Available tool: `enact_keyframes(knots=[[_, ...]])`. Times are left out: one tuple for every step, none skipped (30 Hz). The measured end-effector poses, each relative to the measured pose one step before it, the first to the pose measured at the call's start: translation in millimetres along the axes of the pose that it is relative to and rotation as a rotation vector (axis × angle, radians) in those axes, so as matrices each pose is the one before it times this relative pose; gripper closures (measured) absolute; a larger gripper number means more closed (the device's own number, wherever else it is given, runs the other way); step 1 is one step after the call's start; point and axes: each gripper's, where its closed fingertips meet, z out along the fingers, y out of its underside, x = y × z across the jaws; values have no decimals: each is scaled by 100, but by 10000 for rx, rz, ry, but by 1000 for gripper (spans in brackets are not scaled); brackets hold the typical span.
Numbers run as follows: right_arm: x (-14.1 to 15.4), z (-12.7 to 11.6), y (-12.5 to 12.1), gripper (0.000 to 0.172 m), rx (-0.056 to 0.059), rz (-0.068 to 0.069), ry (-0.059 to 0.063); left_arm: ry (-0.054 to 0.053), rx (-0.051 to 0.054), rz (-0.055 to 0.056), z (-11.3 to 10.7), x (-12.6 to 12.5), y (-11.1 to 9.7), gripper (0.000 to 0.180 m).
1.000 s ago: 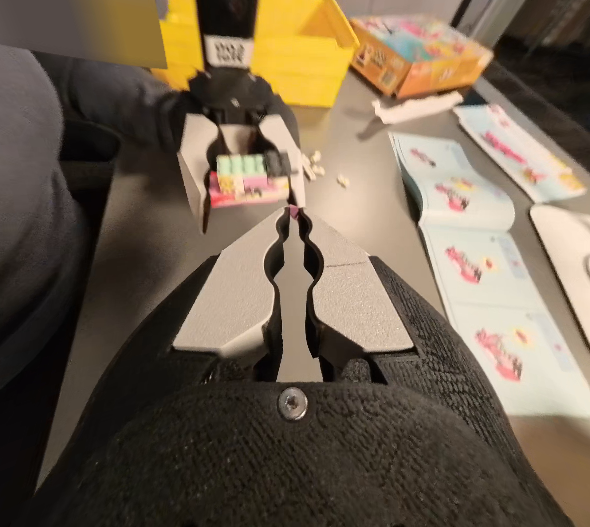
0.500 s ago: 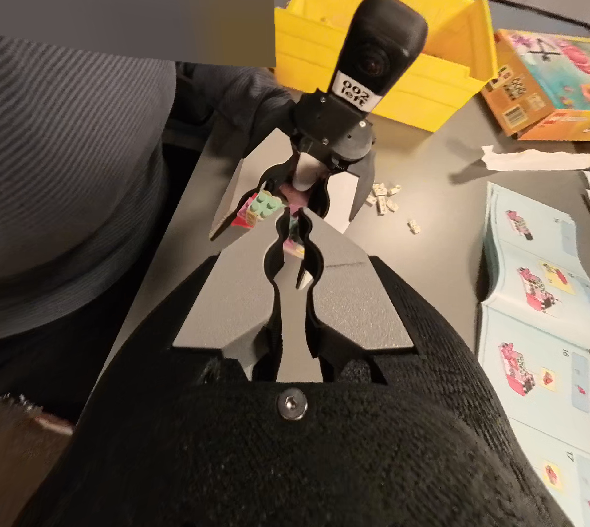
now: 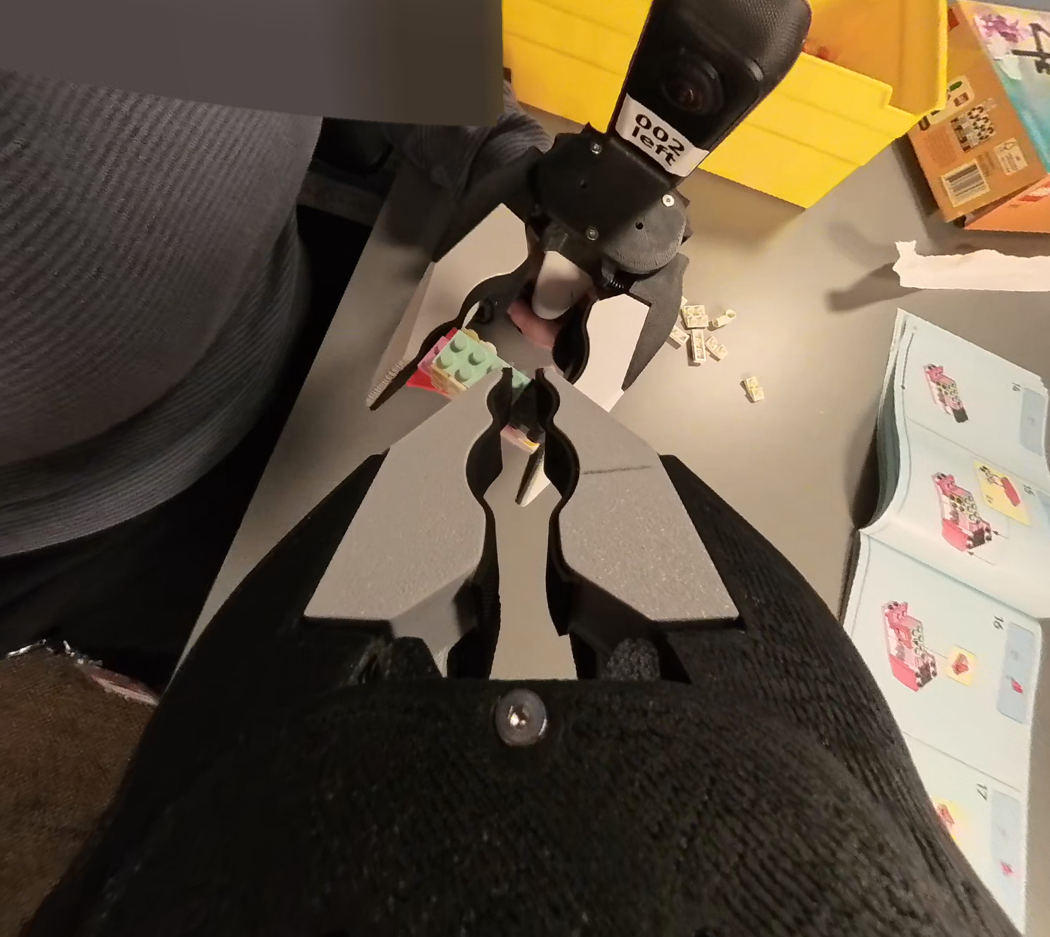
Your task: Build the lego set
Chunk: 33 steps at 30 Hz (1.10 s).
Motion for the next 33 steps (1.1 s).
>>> enact_keyframes(knots=[[-97,-31,-11,166,3,-5,2,-13,-27,23,31,1,36,112],[-60,-31,-13,166,14,12,13,-31,-14,8,16,-35,8,112],[-21,-49,-4,166,6,14,36,-40,10,-14,2,-60,-15,112],[23,-76,4,166,0,-11,72,-39,46,-36,-39,-88,-53,112],[95,-88,-4,166,15,-21,131,-71,59,-54,-63,-145,-81,112],[180,-127,-39,166,47,-15,182,-136,71,-28,-64,-238,-96,112],[267,-204,-62,166,82,7,244,-287,32,14,-105,-461,-49,112],[354,-269,-56,166,127,37,307,-422,1,84,-167,-661,-20,112],[479,-316,8,166,151,85,387,-555,20,139,-262,-865,-67,112],[572,-329,162,166,109,131,455,-697,42,117,-340,-1121,-85,112],[637,-261,461,166,-4,165,513,-754,75,37,-409,-1293,-126,112],[560,-115,743,165,-118,170,486,-706,165,-34,-448,-1311,-254,112],[286,67,867,164,-142,163,360,-649,246,-83,-494,-1276,-366,112],[48,251,884,164,-129,198,243,-617,270,-80,-495,-1259,-394,112],[-278,425,845,164,-109,241,72,-560,238,-69,-444,-1192,-340,113],[-716,579,782,163,-96,253,-167,-521,197,-36,-397,-1102,-285,112],[-913,690,624,163,-48,257,-271,-478,172,5,-326,-984,-245,112],[-1097,788,312,162,113,257,-368,-403,154,20,-268,-811,-212,113],[-1254,849,172,162,148,243,-462,-290,140,22,-194,-590,-190,113],[-1210,889,207,161,40,211,-454,-175,103,20,-134,-384,-106,112],[-1134,907,131,160,32,175,-404,-119,74,-12,-68,-267,-44,112],[-1200,901,29,159,51,160,-451,-46,30,-52,-15,-147,9,113],[-1179,845,68,158,-13,169,-426,28,-32,-93,14,-53,83,113],[-862,771,105,156,-46,140,-228,42,-21,-94,28,-13,59,112],[-604,704,176,154,-67,57,-53,23,6,-57,-3,0,-15,112],[-430,613,253,153,-83,-16,52,7,16,-24,-28,9,-25,112],[-253,510,266,153,-80,-28,127,21,-1,-20,-4,36,-9,112],[-185,458,274,153,-74,18,103,33,-22,-17,7,62,12,112],[-134,393,232,154,-52,72,66,25,-21,-1,15,56,33,112],[59,302,272,154,-95,112,136,29,-36,14,34,72,56,112],[161,173,306,154,-208,81,154,35,-53,29,26,81,61,112],[155,78,107,154,-99,-21,144,16,-43,78,21,68,50,112],[154,51,57,154,-60,-63,153,-12,-52,128,13,15,65,112]])
